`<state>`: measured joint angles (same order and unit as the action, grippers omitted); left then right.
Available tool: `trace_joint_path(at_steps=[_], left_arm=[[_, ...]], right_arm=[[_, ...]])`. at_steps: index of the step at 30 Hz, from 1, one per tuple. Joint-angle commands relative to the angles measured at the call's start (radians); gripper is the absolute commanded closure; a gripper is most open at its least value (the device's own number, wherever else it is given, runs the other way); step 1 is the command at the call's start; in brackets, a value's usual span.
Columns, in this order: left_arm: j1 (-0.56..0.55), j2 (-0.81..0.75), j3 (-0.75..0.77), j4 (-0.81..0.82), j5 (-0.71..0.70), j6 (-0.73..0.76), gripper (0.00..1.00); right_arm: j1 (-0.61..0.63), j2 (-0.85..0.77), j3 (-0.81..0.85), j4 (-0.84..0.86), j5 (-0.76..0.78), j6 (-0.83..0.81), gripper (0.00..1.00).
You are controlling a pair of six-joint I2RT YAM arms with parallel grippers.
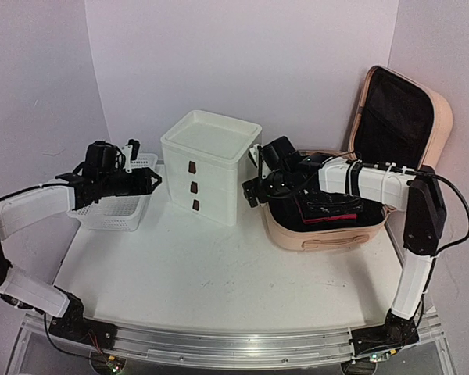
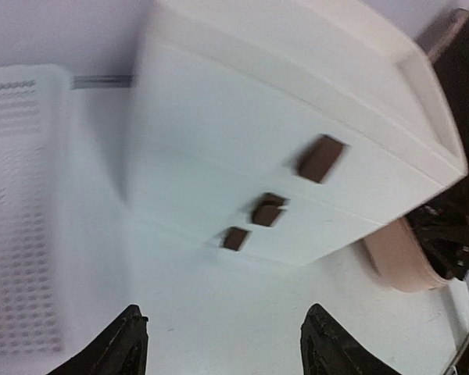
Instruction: Open, take out, and arrange the luggage
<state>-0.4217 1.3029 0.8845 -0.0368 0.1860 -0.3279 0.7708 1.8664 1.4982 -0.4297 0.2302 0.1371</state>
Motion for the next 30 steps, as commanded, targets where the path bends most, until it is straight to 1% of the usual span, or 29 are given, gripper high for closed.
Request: trace_joint_path(at_steps=[1,4,7,9,11,13,14,16,20,25,26,30], left_arm=[[0.146,0.087,0.165,-0.422,-0.107,0.094,0.34],[0.153,0.179,0.25,-0.465,-0.092,0.164,0.33],[0.153,0.298,0.372,-0.524,-0.095,0.197,0.33],[0.153,0.38,0.433,-0.554,-0.123,0.209,0.34],[0.153,0.452,0.474,-0.567,-0.151,0.213,0.39],[0.151,0.519,0.515,-0.58,-0.175,0.212,0.48],[0.151,0.549,0.532,-0.589,-0.21,0.209,0.52],[0.15,0.586,0.547,-0.597,-0.258,0.198,0.55],[0.141,0.583,0.522,-0.592,-0.307,0.184,0.65],[0.135,0.544,0.478,-0.588,-0.27,0.161,0.77],[0.135,0.534,0.468,-0.588,-0.261,0.157,0.81],[0.128,0.467,0.394,-0.584,-0.243,0.106,0.87]], right_arm=[[0.009,0.026,0.075,0.062,-0.014,-0.096,0.02],[0.009,0.038,0.068,0.087,-0.013,-0.094,0.02],[0.006,0.045,0.065,0.093,-0.006,-0.097,0.02],[0.004,0.043,0.058,0.097,-0.007,-0.097,0.02],[0.002,0.041,0.052,0.103,-0.023,-0.097,0.02],[0.001,0.042,0.049,0.111,-0.035,-0.097,0.03],[0.001,0.043,0.049,0.115,-0.04,-0.098,0.04],[0.001,0.047,0.047,0.125,-0.043,-0.105,0.05],[0.001,0.063,0.052,0.152,-0.084,-0.128,0.07],[0.001,0.126,0.082,0.227,-0.162,-0.167,0.08],[0.001,0.146,0.099,0.236,-0.172,-0.169,0.08],[0.001,0.227,0.171,0.279,-0.214,-0.161,0.08]])
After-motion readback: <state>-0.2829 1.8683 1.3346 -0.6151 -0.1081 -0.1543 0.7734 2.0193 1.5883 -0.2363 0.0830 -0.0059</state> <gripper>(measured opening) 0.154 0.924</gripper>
